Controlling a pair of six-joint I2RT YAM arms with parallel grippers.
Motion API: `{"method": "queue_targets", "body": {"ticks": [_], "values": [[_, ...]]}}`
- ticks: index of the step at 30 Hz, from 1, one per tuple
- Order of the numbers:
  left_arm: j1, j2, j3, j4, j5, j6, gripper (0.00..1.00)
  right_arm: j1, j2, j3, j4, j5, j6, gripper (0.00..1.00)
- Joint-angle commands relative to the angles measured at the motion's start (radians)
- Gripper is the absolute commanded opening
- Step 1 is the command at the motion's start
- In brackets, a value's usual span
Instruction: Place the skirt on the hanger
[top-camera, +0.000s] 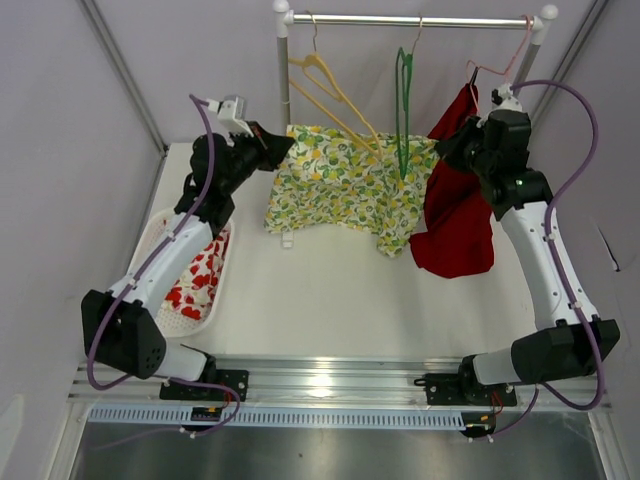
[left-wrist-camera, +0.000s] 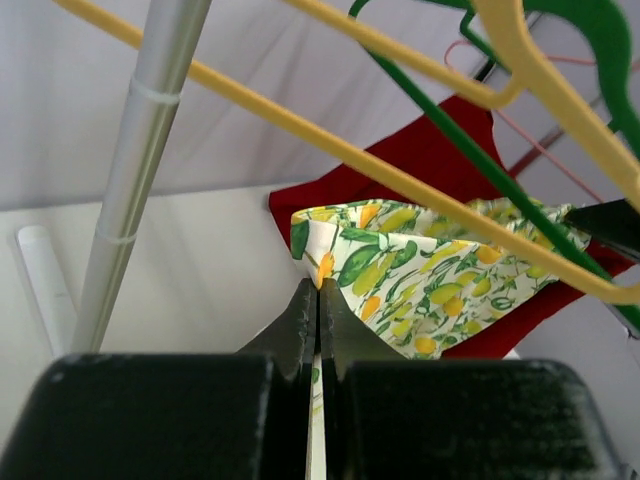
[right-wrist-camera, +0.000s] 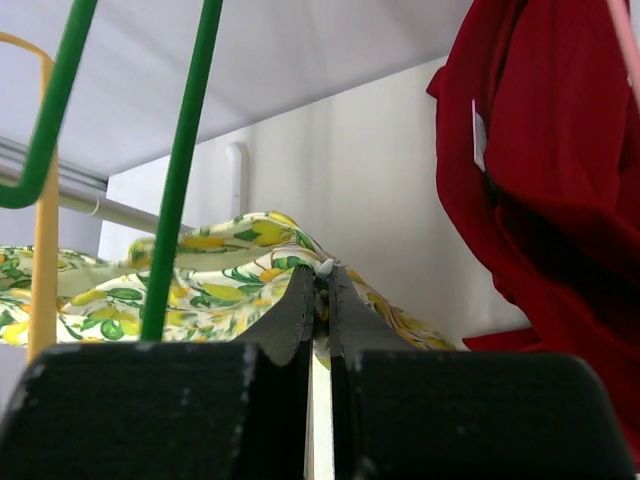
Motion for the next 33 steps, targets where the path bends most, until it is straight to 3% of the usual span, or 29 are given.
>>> {"method": "queue_targets", "body": {"ticks": [1,7,13,18,19,21,22,23,24,26,27,30,33], "values": [[0.01,-0.072,-0.163,0.085,0.034,-0.023,0.0,-0.004,-0.078,-0.07,0.041,-0.042,0.015,0.0],[0.004,-0.206,-0.515,0.157,0.06,-0.101,0.0,0.042,-0.231,-0.43,0.039,-0.069,0.016,0.0],[-0.024,-0.362,-0.756,0.061,-0.082,-0.154,0.0,0.249,-0.342,-0.691,0.001,0.042,0.09,0.02],[-0.027,-0.444,-0.842,-0.071,-0.2,-0.217,0.0,0.381,-0.377,-0.862,0.019,0.113,0.18,0.14],[-0.027,-0.45,-0.845,-0.09,-0.213,-0.221,0.0,0.392,-0.38,-0.88,0.039,0.107,0.203,0.23],[-0.031,-0.465,-0.874,-0.134,-0.249,-0.237,0.0,0.426,-0.387,-0.908,0.052,0.111,0.219,0.27],[-0.031,-0.491,-0.885,-0.139,-0.253,-0.244,0.01,0.438,-0.388,-0.926,0.053,0.121,0.227,0.36],[-0.034,-0.506,-0.901,-0.142,-0.253,-0.249,0.05,0.444,-0.391,-0.933,0.053,0.127,0.227,0.39],[-0.037,-0.523,-0.917,-0.148,-0.26,-0.26,0.16,0.452,-0.397,-0.937,0.058,0.125,0.228,0.43],[-0.044,-0.569,-0.923,-0.179,-0.263,-0.261,0.28,0.457,-0.408,-0.94,0.056,0.119,0.23,0.56],[-0.044,-0.588,-0.92,-0.186,-0.263,-0.255,0.41,0.458,-0.423,-0.933,0.04,0.124,0.23,0.59],[-0.045,-0.657,-0.877,-0.274,-0.312,-0.223,0.56,0.461,-0.448,-0.877,-0.016,0.165,0.227,0.69],[-0.045,-0.697,-0.833,-0.352,-0.32,-0.195,0.59,0.463,-0.472,-0.805,-0.083,0.217,0.219,0.71]]}}
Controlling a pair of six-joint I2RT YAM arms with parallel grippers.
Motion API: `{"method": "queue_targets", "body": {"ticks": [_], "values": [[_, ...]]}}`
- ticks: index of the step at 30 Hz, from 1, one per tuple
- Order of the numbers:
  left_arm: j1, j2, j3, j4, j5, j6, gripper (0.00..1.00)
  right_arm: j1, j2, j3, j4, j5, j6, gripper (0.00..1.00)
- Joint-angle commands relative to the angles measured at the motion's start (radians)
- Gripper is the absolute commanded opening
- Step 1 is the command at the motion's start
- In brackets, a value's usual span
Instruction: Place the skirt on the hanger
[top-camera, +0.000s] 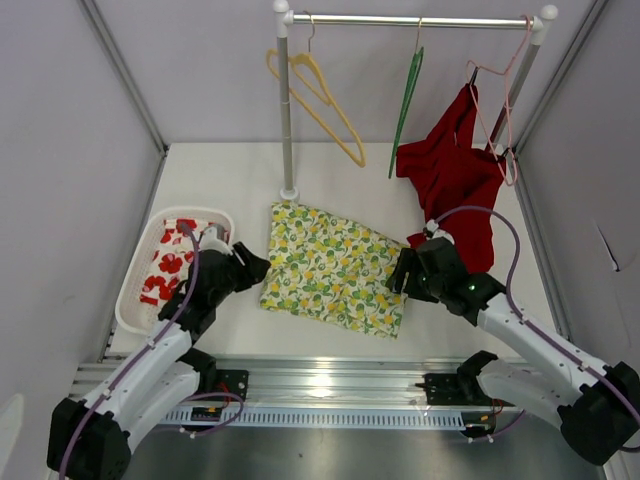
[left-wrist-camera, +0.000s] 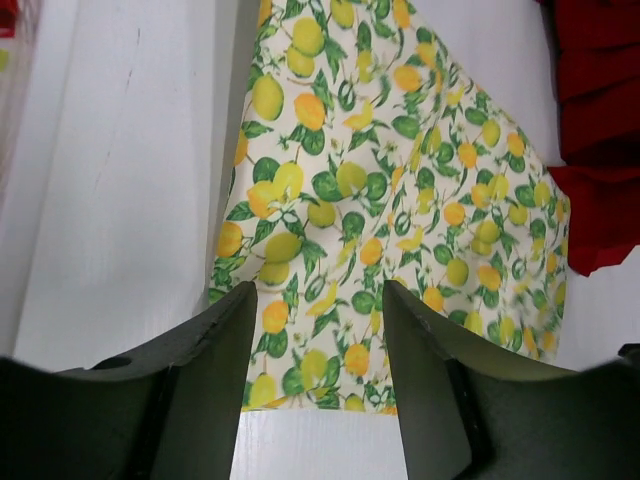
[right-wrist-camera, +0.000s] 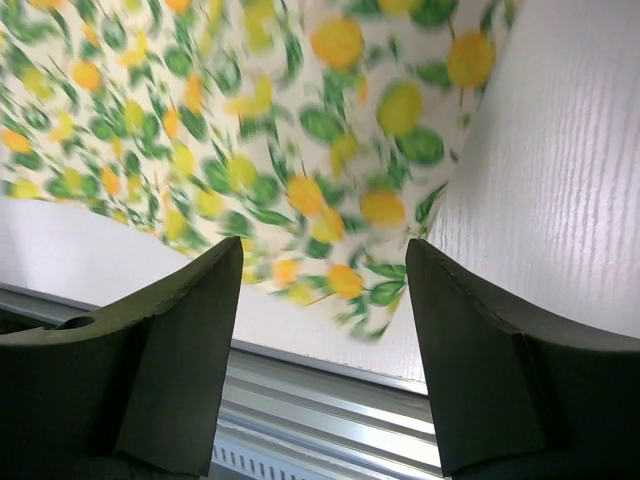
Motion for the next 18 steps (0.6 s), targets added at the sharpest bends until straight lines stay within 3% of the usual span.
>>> {"method": "queue_targets", "body": {"ticks": [1,8,11,13,18], "values": [[-0.006,-0.044,0.099,-0.089,-0.044,0.036,0.59,0.005,-0.052,0.116,-0.053,0.094,0.006,0.72],[-0.006,-0.026,0.191,-0.147,-0.006,0.085,0.6,0.004,-0.059,0.332,-0.134,0.229,-0.057,0.73],[-0.006,-0.026,0.21,-0.149,0.006,0.097,0.6,-0.036,0.022,0.546,-0.151,0.274,-0.133,0.7],[-0.006,-0.026,0.225,-0.15,0.006,0.098,0.6,-0.083,0.094,0.733,-0.151,0.22,-0.195,0.67],[-0.006,-0.009,0.256,-0.156,0.06,0.109,0.6,-0.151,0.372,1.17,-0.15,0.223,-0.317,0.69]]}}
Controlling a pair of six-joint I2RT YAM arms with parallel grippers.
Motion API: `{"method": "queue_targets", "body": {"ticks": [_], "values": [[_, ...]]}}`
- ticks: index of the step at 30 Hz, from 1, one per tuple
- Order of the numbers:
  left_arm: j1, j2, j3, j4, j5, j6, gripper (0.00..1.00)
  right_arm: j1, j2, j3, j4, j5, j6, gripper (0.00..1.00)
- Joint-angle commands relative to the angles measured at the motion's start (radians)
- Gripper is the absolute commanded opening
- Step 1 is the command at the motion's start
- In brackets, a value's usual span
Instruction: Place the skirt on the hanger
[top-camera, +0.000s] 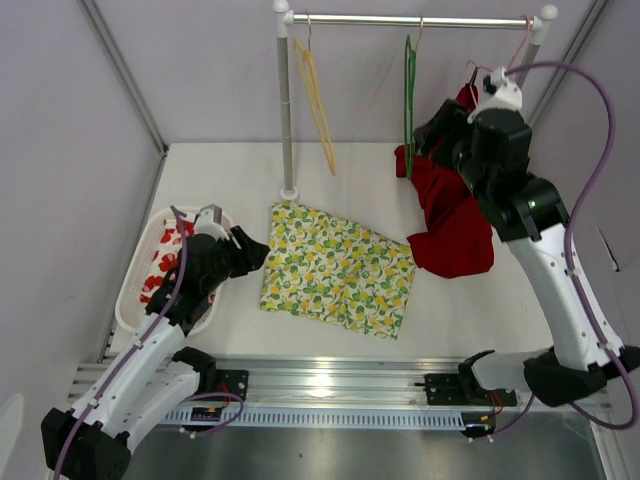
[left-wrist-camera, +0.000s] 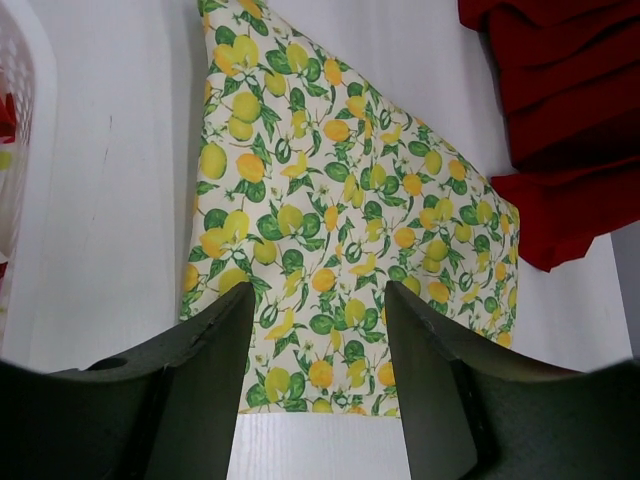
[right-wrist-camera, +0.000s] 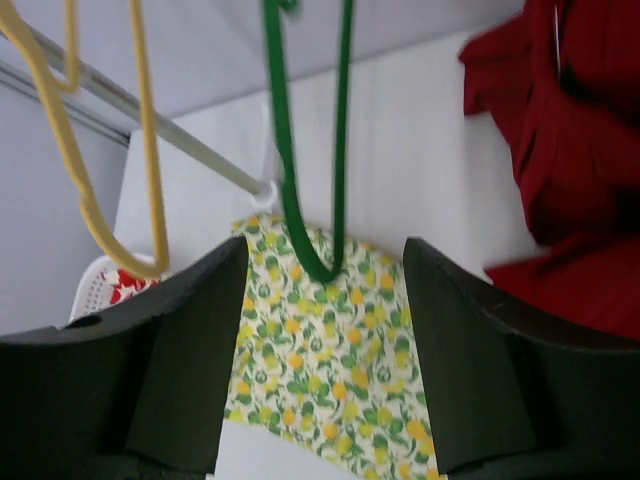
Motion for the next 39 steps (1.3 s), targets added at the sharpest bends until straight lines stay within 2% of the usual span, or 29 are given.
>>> {"method": "queue_targets", "body": {"ticks": [1,5,11,17,21,25,34,39], "values": [[-0.005,0.014,0.074,-0.004,0.047,0.035,0.6,-0.02,0.139,0.229,0.01,0.03,-0.165,0.69],[-0.005,0.023,0.097,-0.01,0.067,0.047,0.6,-0.067,0.273,0.38,0.128,-0.019,-0.236,0.7],[-0.005,0.029,0.114,-0.018,0.083,0.057,0.6,-0.109,0.481,0.569,0.217,-0.064,-0.3,0.71],[-0.005,0.044,0.131,-0.022,0.09,0.075,0.61,-0.133,0.65,0.714,0.227,-0.088,-0.324,0.68],[-0.005,0.052,0.139,-0.027,0.093,0.084,0.61,-0.135,0.684,0.75,0.248,-0.071,-0.345,0.54],[-0.005,0.06,0.126,-0.021,0.098,0.086,0.61,-0.138,0.672,0.732,0.274,-0.054,-0.374,0.49],[-0.005,0.078,0.125,-0.001,0.116,0.069,0.6,-0.143,0.639,0.679,0.294,-0.071,-0.394,0.27],[-0.005,0.075,0.12,-0.01,0.11,0.069,0.6,-0.146,0.641,0.687,0.296,-0.079,-0.413,0.08]]}}
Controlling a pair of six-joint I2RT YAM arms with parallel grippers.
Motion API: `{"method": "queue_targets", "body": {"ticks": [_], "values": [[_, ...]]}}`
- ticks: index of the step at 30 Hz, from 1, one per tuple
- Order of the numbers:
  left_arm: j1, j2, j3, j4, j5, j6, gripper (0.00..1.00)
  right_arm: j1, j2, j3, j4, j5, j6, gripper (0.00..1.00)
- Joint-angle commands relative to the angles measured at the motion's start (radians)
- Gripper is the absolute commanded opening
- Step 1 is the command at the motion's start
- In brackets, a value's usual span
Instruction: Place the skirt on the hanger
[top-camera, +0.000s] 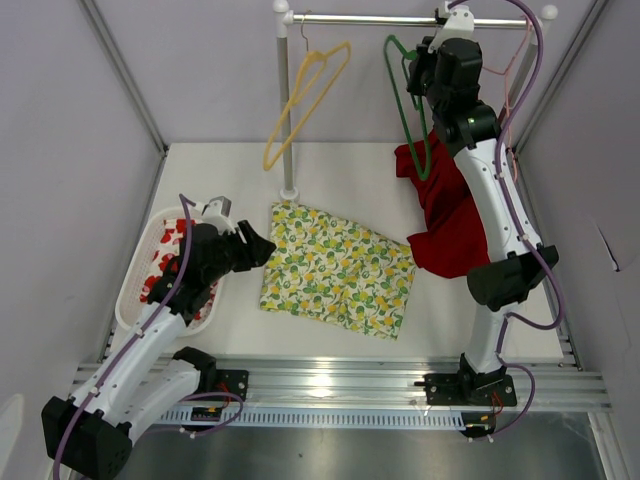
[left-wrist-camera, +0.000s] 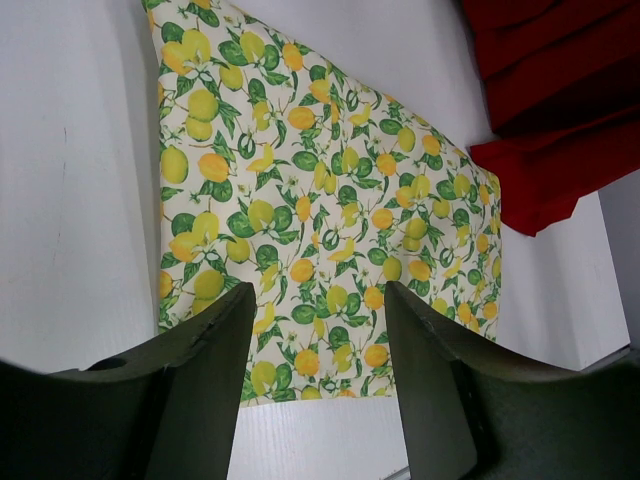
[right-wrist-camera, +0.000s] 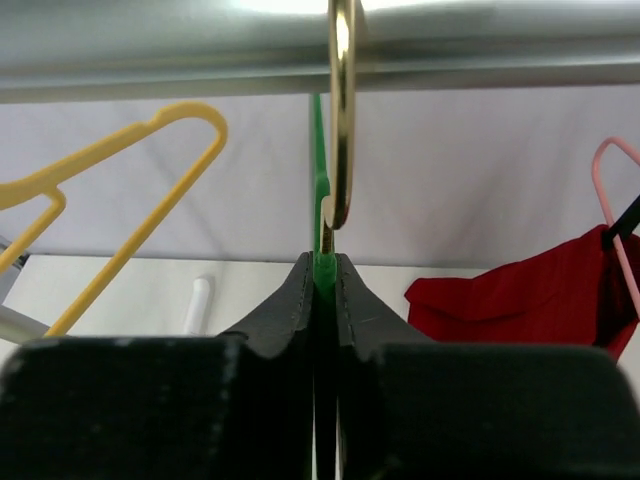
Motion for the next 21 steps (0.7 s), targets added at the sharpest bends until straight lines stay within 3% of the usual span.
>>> {"method": "queue_targets", "body": {"ticks": [1,2,15,21], "values": [[-0.004,-0.006,0.029,0.017,0.009,0.008,0.6,-0.005,-0.051,0.01,0.052,-0.016,-0.03,0.04],[-0.004,-0.009,0.026,0.014,0.008,0.008,0.6,-0.008,-0.053,0.013,0.054,-0.016,-0.03,0.0],[-0.004,-0.003,0.05,0.006,0.0,0.027,0.6,-0.036,-0.123,0.007,0.097,-0.088,-0.029,0.0],[-0.004,0.016,0.082,-0.001,-0.002,0.047,0.6,-0.036,-0.221,-0.138,0.152,-0.102,-0.012,0.0]]}}
